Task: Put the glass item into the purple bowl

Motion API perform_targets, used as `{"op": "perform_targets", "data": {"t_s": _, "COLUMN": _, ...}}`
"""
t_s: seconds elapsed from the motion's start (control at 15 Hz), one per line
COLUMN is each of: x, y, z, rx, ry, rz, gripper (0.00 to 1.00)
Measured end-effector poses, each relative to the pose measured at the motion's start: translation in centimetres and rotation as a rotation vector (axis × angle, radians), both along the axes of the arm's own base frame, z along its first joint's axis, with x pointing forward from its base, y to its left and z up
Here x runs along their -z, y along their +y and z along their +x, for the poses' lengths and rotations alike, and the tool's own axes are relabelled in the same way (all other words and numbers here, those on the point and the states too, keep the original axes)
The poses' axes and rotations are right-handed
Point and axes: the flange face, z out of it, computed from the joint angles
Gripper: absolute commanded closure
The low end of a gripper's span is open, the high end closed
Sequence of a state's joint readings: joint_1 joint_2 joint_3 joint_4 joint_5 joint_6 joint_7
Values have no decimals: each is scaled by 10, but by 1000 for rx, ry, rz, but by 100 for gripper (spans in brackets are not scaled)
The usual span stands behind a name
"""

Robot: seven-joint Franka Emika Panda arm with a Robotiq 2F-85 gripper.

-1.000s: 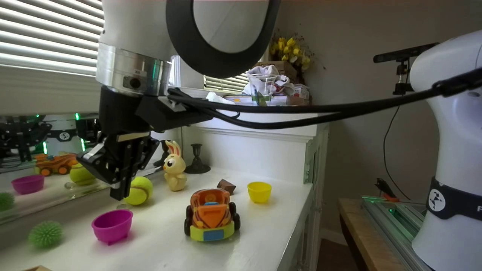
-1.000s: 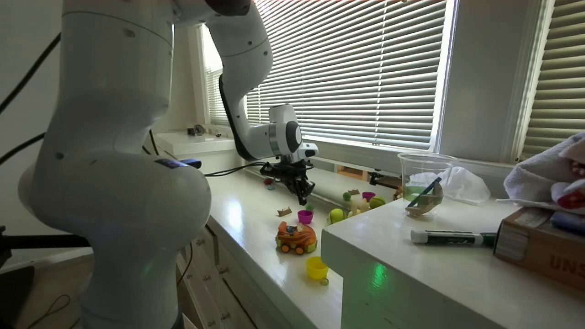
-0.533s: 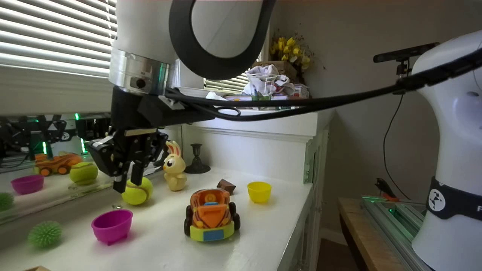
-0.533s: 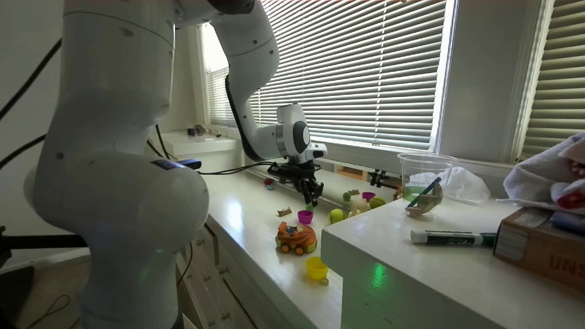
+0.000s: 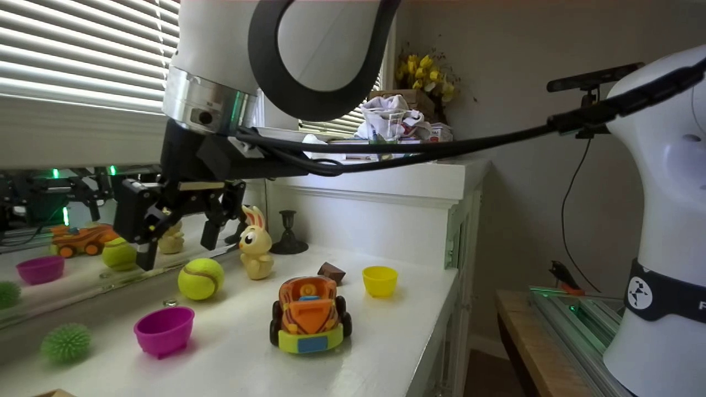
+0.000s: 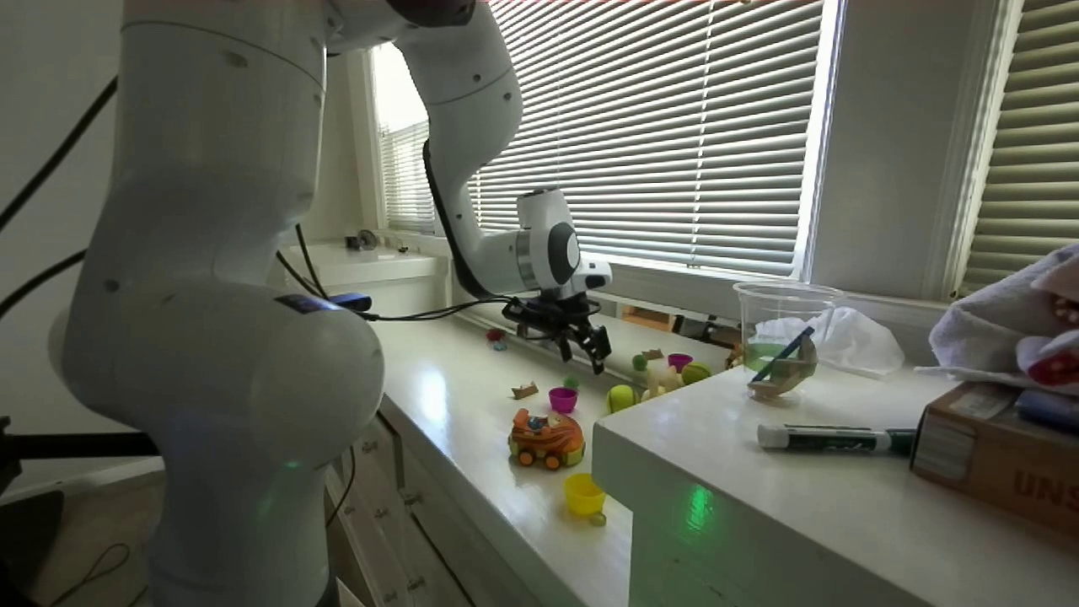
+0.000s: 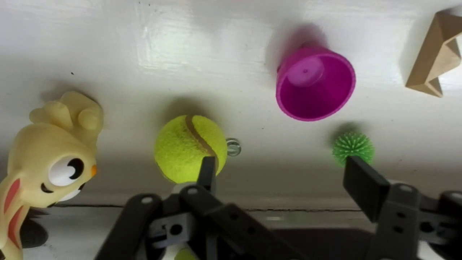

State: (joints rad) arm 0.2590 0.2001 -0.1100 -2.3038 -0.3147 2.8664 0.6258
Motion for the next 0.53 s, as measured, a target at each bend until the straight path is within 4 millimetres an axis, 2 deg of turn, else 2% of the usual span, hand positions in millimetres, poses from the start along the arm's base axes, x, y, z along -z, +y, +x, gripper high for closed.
{"op": "perform_targets", "data": {"t_s": 0.27, "x": 5, "y": -2, "z": 9, "rx": -21, "ry": -27, "rz": 2, "gripper": 0}}
{"op": "perform_targets", "data": {"t_s": 0.53, "x": 13, "y": -5, "z": 21, "rx": -115, "ry": -66, "rz": -12, "gripper": 0}}
